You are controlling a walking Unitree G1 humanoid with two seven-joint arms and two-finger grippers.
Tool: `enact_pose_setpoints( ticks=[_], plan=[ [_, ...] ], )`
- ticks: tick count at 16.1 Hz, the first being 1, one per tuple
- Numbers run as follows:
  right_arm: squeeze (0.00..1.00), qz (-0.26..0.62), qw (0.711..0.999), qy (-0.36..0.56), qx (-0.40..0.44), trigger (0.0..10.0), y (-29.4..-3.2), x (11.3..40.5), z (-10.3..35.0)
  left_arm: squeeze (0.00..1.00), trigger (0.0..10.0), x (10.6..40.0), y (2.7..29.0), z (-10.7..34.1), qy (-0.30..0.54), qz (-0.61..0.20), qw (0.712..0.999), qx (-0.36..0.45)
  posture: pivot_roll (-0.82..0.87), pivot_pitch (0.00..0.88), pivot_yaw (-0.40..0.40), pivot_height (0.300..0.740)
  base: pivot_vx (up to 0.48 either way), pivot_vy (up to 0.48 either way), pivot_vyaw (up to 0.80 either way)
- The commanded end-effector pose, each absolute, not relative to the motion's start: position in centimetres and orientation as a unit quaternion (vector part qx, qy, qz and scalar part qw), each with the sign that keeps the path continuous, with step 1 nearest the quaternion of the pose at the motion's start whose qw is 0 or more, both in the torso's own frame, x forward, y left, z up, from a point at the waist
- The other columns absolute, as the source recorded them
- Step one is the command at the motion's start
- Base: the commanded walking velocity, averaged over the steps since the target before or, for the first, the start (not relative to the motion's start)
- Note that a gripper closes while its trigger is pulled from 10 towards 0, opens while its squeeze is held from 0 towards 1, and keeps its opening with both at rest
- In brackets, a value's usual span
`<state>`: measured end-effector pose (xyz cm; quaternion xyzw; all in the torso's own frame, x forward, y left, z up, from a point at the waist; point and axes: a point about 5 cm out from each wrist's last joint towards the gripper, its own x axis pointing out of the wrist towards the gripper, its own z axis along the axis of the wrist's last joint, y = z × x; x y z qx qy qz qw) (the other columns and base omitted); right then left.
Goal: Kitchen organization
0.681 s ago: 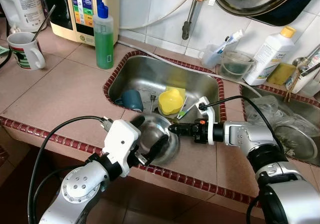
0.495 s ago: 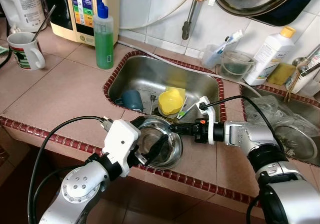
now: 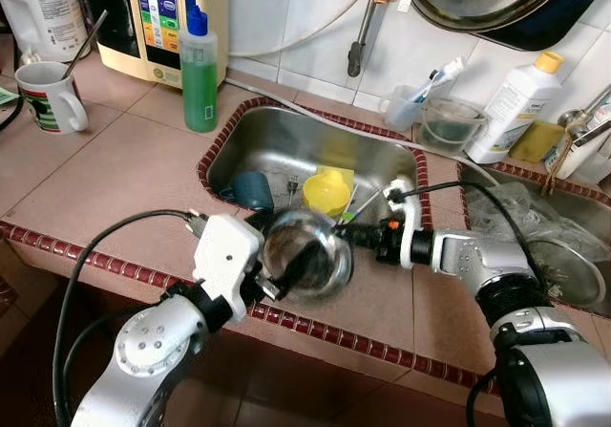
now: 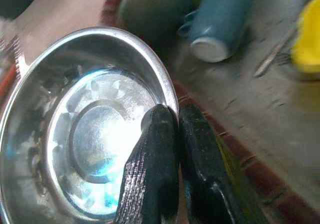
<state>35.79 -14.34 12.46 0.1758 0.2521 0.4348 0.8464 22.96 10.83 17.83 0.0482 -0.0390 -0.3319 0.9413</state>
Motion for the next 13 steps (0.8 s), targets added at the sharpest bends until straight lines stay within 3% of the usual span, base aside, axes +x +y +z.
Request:
enact_pose_setpoints(
  ticks=[1,6,9,13],
  plan=[
    [0.0,0.405,0.86,0.258,0.174,0.0,-15.3,35.9,12.1,0.0,10.0,23.1,10.7,17.9,-0.041,-0.331,0.942,0.04,0.05,0.072,-0.171,0.74,0.0,0.0,0.0],
    [0.0,0.276,0.929,0.148,0.198,0.0,-17.5,37.5,13.6,0.0,10.0,25.1,11.8,18.6,-0.048,-0.288,0.956,0.017,0.04,0.044,-0.159,0.74,0.0,0.0,0.0],
    [0.0,0.228,0.937,0.075,0.253,0.0,-19.1,37.8,15.1,0.0,10.0,26.9,12.3,18.3,-0.032,-0.244,0.969,-0.015,0.02,0.029,-0.141,0.74,0.0,0.0,0.0],
    [0.0,0.206,0.938,0.029,0.278,0.0,-19.4,37.4,15.2,0.0,10.0,28.1,11.7,18.6,-0.037,-0.233,0.971,-0.031,0.0,0.022,-0.123,0.74,0.0,0.0,0.0]
  ],
)
